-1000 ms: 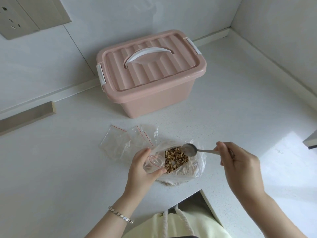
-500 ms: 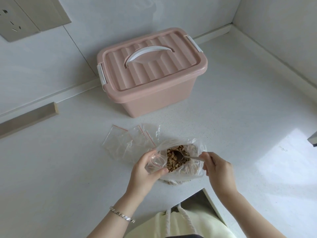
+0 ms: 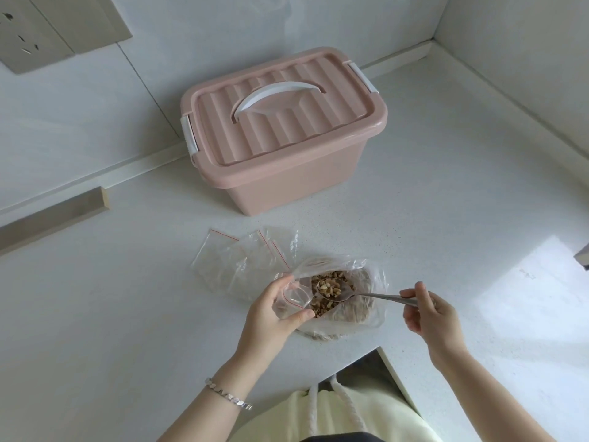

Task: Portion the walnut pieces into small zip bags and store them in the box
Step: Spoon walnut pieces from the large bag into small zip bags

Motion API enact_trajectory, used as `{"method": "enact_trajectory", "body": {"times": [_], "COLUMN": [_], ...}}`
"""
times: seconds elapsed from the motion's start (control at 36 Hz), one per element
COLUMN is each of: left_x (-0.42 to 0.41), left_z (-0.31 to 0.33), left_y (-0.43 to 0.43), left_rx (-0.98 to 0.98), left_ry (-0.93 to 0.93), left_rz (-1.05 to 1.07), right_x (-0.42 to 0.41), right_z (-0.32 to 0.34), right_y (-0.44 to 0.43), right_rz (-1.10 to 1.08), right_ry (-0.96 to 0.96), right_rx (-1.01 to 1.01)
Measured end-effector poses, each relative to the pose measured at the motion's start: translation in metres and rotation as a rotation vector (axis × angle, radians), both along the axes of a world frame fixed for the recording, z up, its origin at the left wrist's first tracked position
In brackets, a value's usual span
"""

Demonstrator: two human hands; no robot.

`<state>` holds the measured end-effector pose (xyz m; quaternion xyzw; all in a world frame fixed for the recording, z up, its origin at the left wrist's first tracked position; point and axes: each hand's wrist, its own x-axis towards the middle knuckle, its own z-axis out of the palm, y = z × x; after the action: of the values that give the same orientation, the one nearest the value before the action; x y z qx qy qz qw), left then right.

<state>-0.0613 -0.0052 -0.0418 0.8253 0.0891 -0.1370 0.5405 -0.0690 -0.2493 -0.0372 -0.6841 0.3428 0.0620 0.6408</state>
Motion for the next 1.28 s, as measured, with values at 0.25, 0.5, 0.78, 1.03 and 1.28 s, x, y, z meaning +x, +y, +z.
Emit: {"method": "enact_trajectory", "body": {"times": [0.25,0.5,0.78,1.03,1.28], "left_x": [0.000,0.001,-0.002,-0.012,-0.013], "left_z": [0.004,0.011,0.008,0.009,0.009], "left_y": [-0.008,-0.014,-0.007,0.001,0.001], "left_rx": [0.080,0.101,0.082,0.034,0.034], "left_ry": [-0.025,-0.049,-0.064,-0.074,-0.087], "left_rz": [-0.095,-0.152,-0.063,-0.007,0.043], "right_x": [0.015,0.018,0.012,0.005,0.006], "right_z": [0.048,0.080,0.083,0.026,-0.004], "right_y": [-0.007,0.032,0.026,0.013,0.031], "right_rz": [0.065,0.497,0.500,0.476,0.408], "right_ry": [-0.130,-0.430,-0.722,-0.452,-0.183], "right_rx": [-0.098,-0.419,-0.670,-0.714,-0.396]}}
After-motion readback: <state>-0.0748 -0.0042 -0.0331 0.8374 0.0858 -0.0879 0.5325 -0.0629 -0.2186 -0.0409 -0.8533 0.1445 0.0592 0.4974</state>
